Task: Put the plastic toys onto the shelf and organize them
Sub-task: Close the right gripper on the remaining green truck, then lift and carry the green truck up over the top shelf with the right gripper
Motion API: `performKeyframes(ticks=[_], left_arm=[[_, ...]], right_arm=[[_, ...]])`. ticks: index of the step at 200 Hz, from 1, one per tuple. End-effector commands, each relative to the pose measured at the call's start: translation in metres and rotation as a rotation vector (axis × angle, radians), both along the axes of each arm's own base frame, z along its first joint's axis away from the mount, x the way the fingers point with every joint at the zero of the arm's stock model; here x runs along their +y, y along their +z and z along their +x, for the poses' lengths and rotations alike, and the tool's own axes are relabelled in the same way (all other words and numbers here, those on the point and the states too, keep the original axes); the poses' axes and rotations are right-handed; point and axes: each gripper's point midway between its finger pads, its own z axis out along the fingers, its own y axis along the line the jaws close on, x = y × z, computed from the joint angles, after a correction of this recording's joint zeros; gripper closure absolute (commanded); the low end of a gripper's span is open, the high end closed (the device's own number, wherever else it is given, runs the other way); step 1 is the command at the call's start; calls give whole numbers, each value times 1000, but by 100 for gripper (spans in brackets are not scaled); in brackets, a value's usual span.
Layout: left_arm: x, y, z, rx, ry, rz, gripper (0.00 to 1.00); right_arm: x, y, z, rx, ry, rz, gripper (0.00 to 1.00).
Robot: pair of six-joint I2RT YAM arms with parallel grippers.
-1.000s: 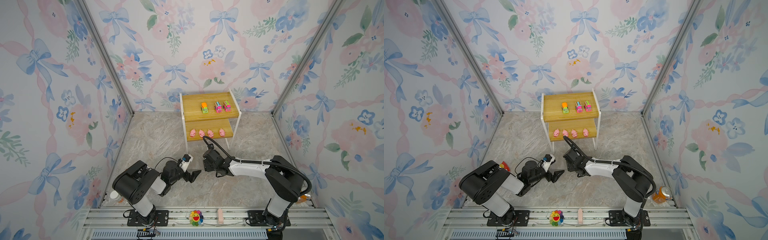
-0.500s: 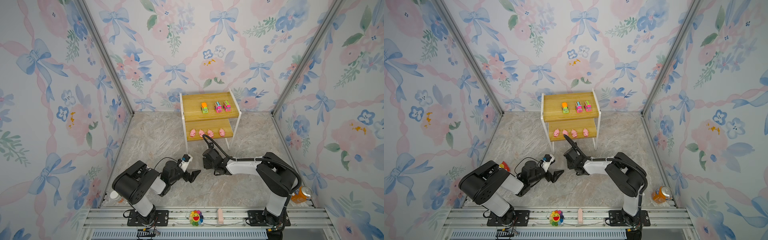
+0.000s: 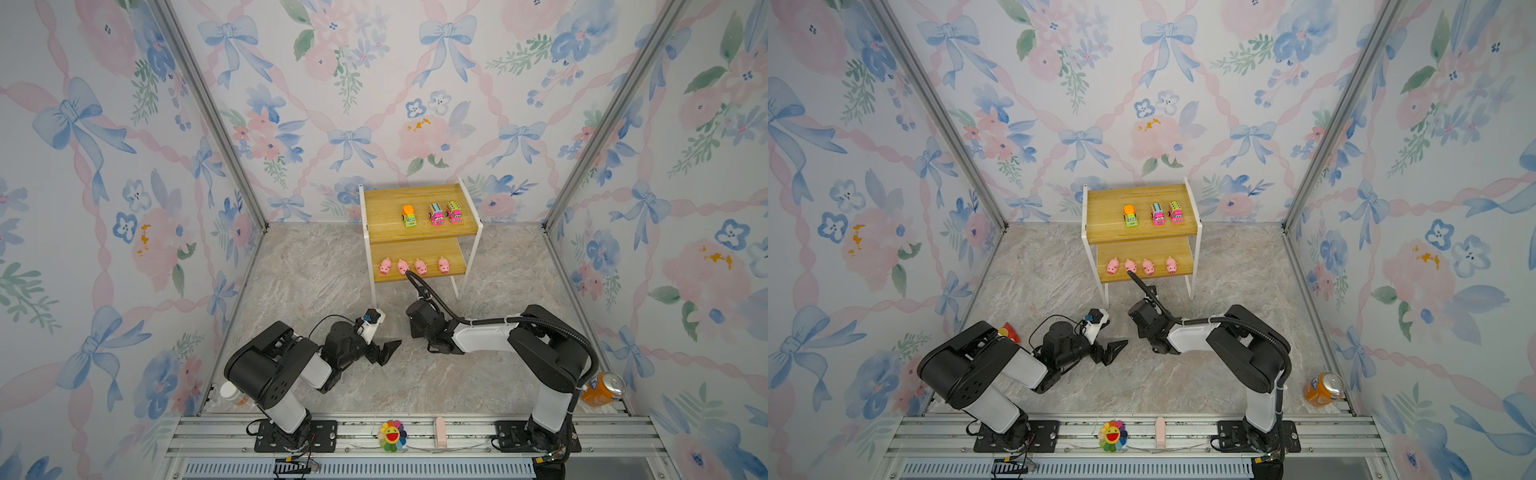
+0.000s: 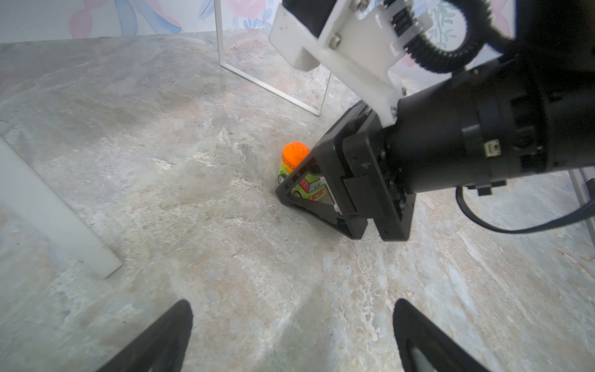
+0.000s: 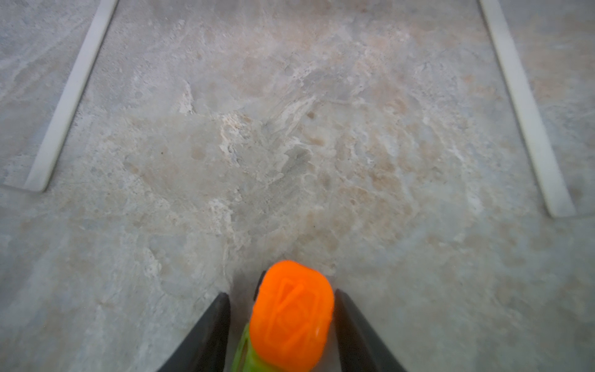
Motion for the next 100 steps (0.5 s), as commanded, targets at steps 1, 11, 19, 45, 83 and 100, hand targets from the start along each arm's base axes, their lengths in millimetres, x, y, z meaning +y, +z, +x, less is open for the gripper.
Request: performKeyframes(ticks=[1, 11, 19, 45, 83, 100], left_arm=[[5, -6, -3, 25, 13, 8, 3], [6, -6, -3, 25, 14, 9, 3], [6, -6, -3, 24, 14, 9, 3], [6, -5, -3, 22, 12, 6, 2], [6, -4, -4, 18, 11, 7, 2], [6, -4, -4, 16, 9, 9, 3]], right_arm=[[-15, -40, -23, 93, 15, -78, 51], [-14, -42, -24, 95, 26, -78, 56], [-13, -43, -24, 94, 32, -76, 61], [-7, -35, -27, 70, 78, -68, 73], [-5, -11, -40, 67, 140, -99, 79], [-2, 10, -47, 72, 170, -92, 80]])
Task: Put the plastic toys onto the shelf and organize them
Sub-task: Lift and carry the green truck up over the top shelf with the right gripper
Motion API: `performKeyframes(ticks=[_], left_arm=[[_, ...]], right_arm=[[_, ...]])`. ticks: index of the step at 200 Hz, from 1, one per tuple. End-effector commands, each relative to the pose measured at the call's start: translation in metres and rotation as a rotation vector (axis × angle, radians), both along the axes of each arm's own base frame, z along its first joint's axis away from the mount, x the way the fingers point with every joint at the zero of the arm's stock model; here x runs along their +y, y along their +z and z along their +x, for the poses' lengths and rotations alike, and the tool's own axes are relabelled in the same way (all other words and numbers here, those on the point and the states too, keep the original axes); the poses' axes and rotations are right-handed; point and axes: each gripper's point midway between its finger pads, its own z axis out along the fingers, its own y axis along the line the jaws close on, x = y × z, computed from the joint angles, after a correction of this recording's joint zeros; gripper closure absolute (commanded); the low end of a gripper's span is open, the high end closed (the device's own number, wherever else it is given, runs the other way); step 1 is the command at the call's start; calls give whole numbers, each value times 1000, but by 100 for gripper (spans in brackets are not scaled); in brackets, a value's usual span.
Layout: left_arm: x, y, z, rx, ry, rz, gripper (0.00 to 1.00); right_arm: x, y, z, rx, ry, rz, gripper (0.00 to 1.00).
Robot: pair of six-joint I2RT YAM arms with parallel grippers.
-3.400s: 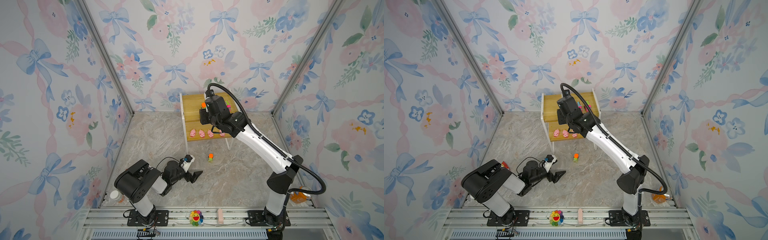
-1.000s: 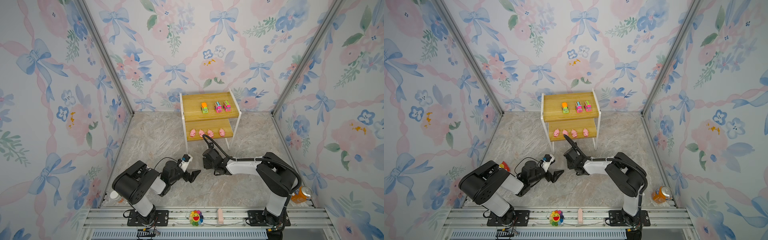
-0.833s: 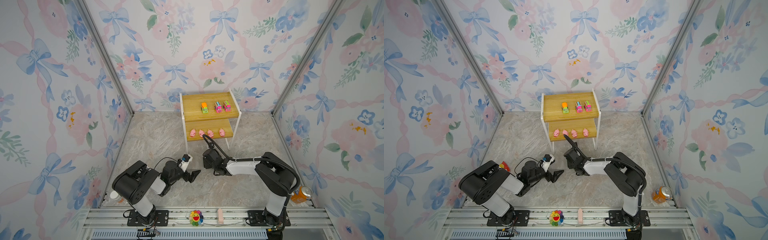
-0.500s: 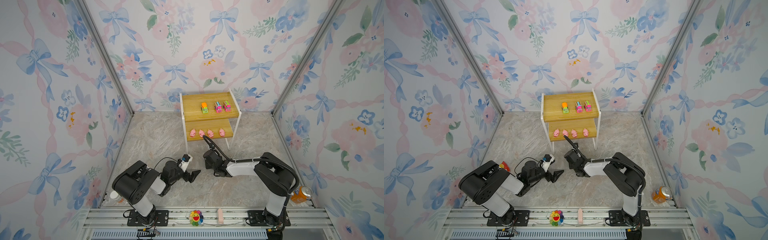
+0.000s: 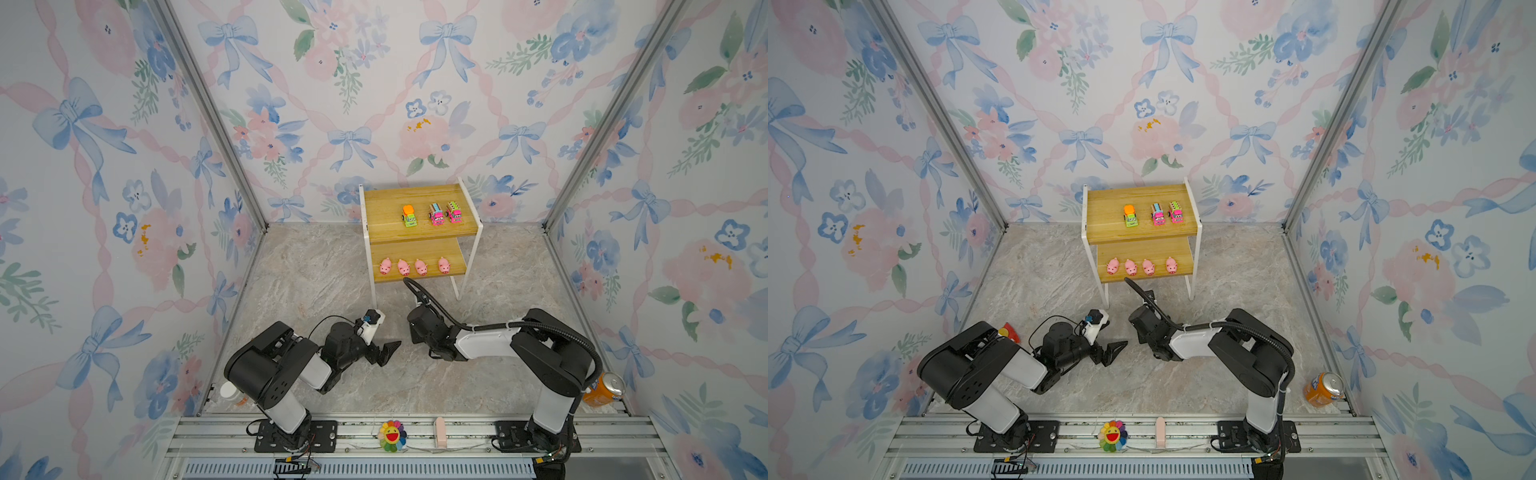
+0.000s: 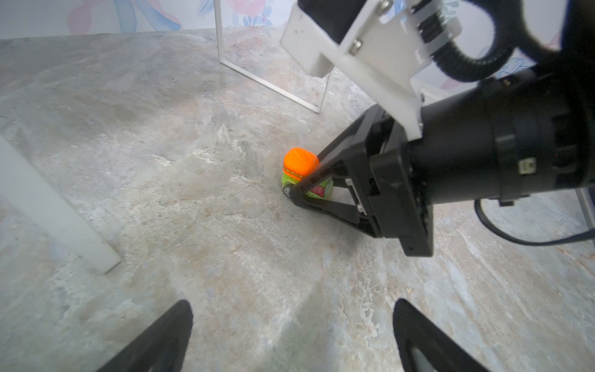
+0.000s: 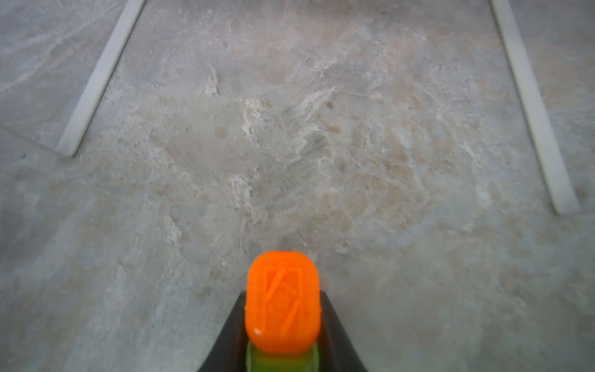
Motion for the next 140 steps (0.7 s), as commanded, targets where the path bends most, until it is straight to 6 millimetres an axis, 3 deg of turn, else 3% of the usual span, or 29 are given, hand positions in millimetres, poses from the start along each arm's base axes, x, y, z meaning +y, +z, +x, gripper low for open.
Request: performKeyframes(ticks=[1, 15, 82, 119, 140], left_arm=[[5, -2, -2, 11, 9, 6, 2], [5, -3, -2, 11, 8, 7, 3], [-1, -3, 0, 23, -11, -4, 3], [-4, -3, 2, 24, -23, -9, 3], [-5, -1, 2, 19, -25, -13, 3]], right_arm=[[-6, 8, -28, 74, 79, -66, 80], [-2, 27, -35, 89, 114, -66, 80], [12, 212, -60, 21, 251, 20, 82], [24, 305, -52, -88, 286, 113, 81], [32, 341, -36, -158, 278, 163, 80]])
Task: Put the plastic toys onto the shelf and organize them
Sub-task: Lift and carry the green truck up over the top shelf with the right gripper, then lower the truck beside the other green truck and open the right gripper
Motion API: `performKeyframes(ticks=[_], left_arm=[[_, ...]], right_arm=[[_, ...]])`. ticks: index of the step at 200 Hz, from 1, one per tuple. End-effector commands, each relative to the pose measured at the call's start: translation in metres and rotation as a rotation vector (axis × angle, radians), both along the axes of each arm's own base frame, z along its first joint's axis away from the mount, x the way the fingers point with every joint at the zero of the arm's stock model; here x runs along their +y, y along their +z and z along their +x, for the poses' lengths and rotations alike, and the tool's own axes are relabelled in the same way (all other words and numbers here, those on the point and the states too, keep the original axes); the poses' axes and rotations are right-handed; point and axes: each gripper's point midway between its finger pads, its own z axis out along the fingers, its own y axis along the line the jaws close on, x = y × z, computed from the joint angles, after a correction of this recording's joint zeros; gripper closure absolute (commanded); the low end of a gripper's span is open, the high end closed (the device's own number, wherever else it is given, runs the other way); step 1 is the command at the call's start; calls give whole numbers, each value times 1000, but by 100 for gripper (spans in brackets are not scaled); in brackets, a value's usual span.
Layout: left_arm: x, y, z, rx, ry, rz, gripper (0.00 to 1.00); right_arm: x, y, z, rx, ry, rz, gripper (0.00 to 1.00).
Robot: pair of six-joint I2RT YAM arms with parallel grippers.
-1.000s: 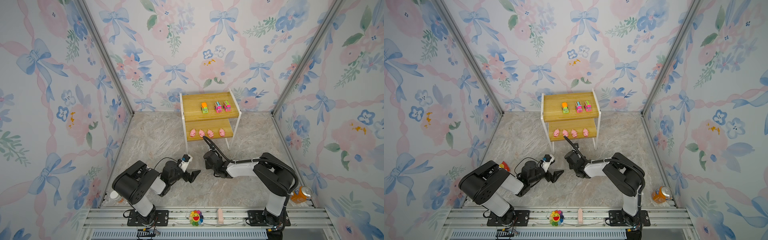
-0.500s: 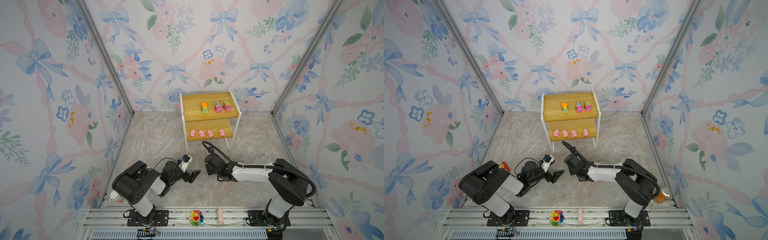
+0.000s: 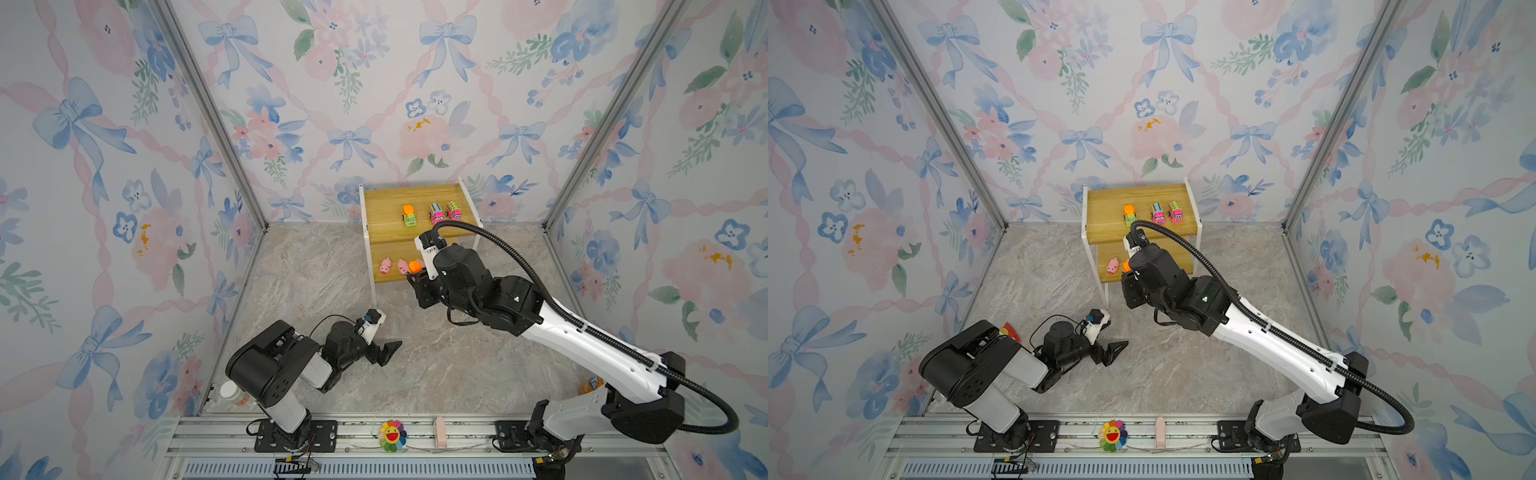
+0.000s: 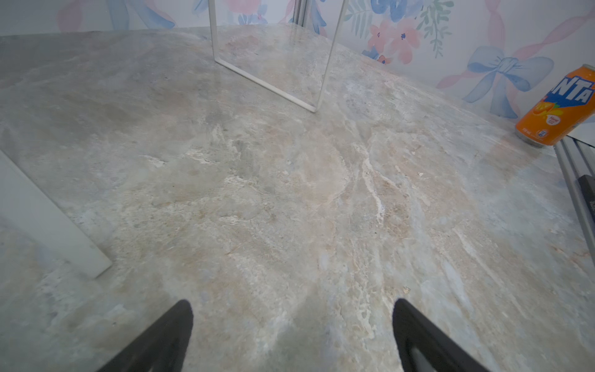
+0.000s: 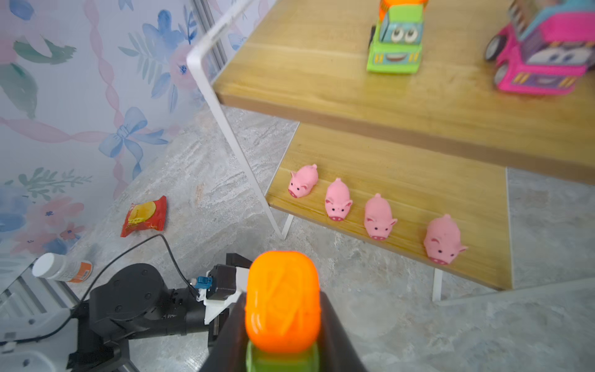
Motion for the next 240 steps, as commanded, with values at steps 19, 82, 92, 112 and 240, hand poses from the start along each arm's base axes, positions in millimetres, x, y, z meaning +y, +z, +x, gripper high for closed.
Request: performKeyframes(ticks=[19, 82, 92, 112, 240], left_arm=[[-2, 0, 2, 13, -12, -10, 3], [-4, 5, 3, -2, -21, -15, 3], [-4, 4, 3, -3, -22, -14, 3], [-4, 3, 3, 1, -21, -10, 3], [-5, -2, 4, 9, -28, -3, 3]], right_arm=[[7, 28, 25, -45, -5, -25, 80], [47, 46, 90, -78, -77, 44, 77], [55, 48, 96, -81, -77, 60, 77], [65, 52, 104, -89, -84, 95, 78], [65, 38, 140, -125, -226, 87, 79]])
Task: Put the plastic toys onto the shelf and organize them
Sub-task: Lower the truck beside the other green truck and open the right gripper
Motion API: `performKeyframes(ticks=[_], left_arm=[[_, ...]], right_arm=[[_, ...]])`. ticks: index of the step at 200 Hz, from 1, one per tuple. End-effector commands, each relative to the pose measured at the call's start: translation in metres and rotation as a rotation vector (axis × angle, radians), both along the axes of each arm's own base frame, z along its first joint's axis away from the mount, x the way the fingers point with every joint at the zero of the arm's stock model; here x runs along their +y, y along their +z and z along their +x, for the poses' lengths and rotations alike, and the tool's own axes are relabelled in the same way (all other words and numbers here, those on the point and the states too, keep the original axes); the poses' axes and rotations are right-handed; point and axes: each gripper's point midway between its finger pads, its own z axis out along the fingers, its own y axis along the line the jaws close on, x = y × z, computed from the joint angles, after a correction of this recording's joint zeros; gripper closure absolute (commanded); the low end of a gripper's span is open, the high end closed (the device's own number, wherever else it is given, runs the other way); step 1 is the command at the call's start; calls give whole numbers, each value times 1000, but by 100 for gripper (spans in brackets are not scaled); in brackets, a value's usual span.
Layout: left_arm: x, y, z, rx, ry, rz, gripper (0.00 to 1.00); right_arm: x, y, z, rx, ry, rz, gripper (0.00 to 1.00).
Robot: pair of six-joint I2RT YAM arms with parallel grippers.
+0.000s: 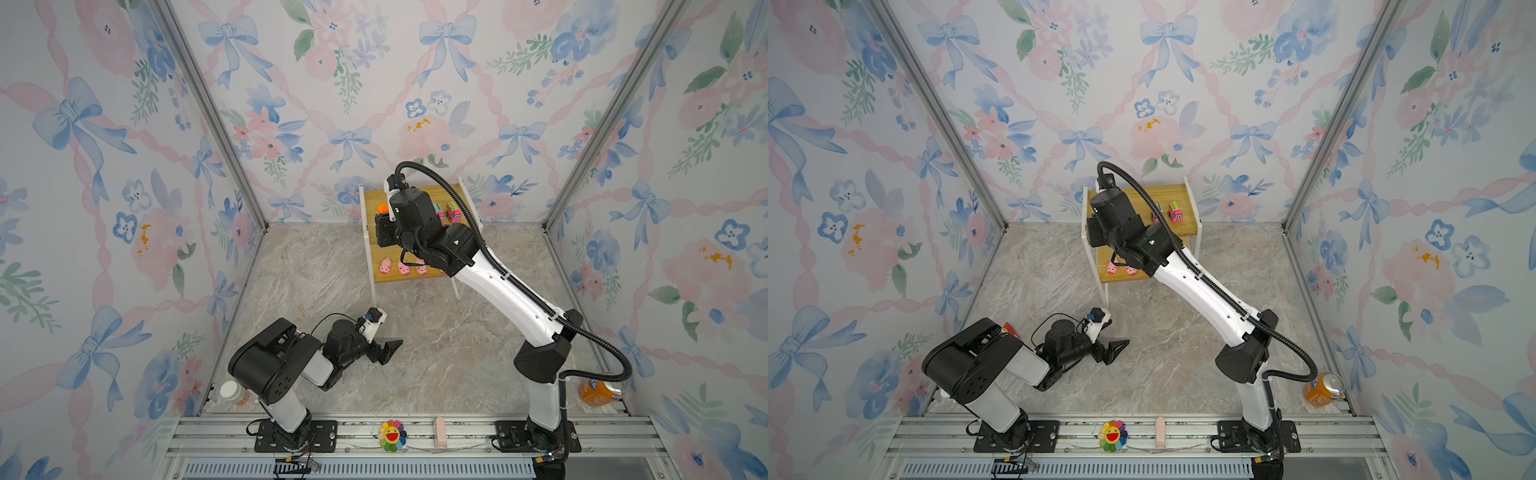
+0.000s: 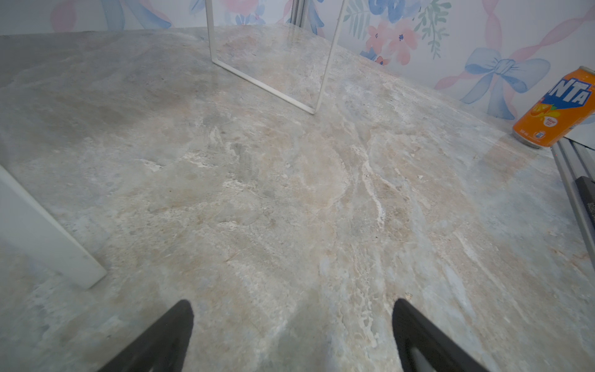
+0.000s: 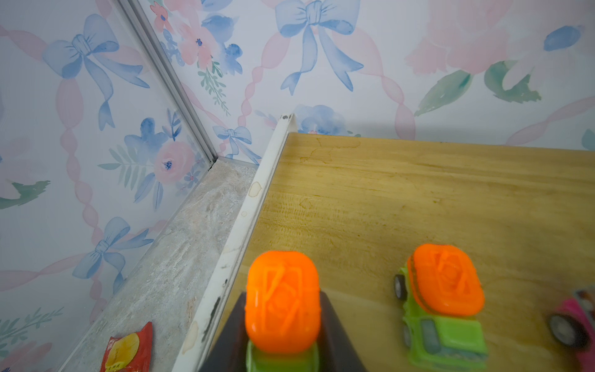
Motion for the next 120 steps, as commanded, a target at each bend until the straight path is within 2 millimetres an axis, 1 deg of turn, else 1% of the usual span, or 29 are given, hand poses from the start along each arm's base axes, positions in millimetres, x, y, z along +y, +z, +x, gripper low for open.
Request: performKeyframes(ticks=[1, 35, 120], left_arm=[[-2, -1, 1, 5, -17, 2, 3], [-3, -1, 1, 3, -20, 0, 3], [-2, -2, 1, 5, -17, 4, 3]], right_arm=[[-6, 4, 12, -25, -64, 18, 79], [-2, -7, 17, -14, -68, 11, 78], [3, -19, 29, -7, -75, -6, 78]])
